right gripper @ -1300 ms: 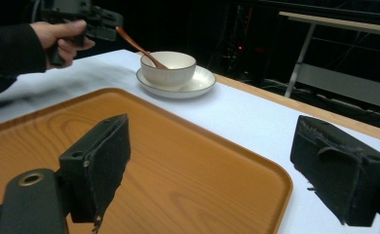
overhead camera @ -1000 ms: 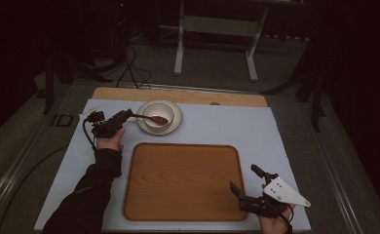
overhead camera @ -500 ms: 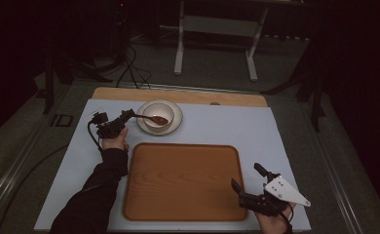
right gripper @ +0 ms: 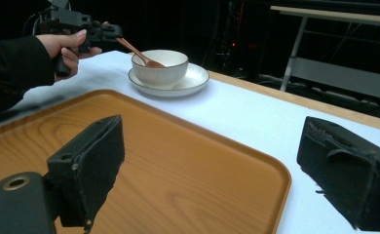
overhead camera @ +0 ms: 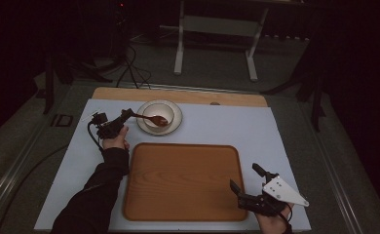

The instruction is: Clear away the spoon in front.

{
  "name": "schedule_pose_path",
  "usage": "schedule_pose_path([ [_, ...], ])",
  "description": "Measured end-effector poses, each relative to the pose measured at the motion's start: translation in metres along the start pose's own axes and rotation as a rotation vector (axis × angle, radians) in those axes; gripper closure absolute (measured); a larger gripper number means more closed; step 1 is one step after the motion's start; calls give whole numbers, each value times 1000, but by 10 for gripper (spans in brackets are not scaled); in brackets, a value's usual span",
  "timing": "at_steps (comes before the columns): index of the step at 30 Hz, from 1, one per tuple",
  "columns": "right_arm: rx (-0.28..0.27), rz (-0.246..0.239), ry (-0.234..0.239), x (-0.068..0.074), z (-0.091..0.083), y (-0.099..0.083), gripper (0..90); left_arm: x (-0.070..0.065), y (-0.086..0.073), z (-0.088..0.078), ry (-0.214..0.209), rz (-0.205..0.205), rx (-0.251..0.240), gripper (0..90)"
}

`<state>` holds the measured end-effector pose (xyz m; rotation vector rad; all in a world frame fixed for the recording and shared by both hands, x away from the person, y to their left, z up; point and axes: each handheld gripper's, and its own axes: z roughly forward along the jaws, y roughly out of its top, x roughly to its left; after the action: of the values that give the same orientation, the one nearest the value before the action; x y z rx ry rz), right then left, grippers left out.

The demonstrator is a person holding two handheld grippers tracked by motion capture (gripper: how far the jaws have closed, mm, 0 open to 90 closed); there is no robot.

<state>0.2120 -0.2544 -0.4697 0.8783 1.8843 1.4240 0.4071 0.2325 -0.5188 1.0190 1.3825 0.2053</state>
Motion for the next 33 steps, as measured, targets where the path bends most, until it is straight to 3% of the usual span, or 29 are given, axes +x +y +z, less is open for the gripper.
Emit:
schedule_pose_path([
  [6, -1, -3, 1, 0, 0, 0, 101, -7, 1, 2, -2, 22, 14, 833],
  [10, -3, 6, -3, -1, 0, 0, 101, -16, 11, -2, -9, 48, -11, 835],
  [18, -8, -2, 4, -1, -1, 0, 101, -26, 25, -10, -18, 98, -12, 835],
  [23, 1, 7, 18, -4, 0, 0, 101, -37, 40, -20, -34, 146, 11, 835],
  [26, 26, 2, 19, -5, 2, -1, 130, -43, 50, -27, -42, 186, 21, 835],
  [33, 24, -23, 16, -5, 2, -1, 141, -54, 66, -42, -62, 246, 33, 836],
])
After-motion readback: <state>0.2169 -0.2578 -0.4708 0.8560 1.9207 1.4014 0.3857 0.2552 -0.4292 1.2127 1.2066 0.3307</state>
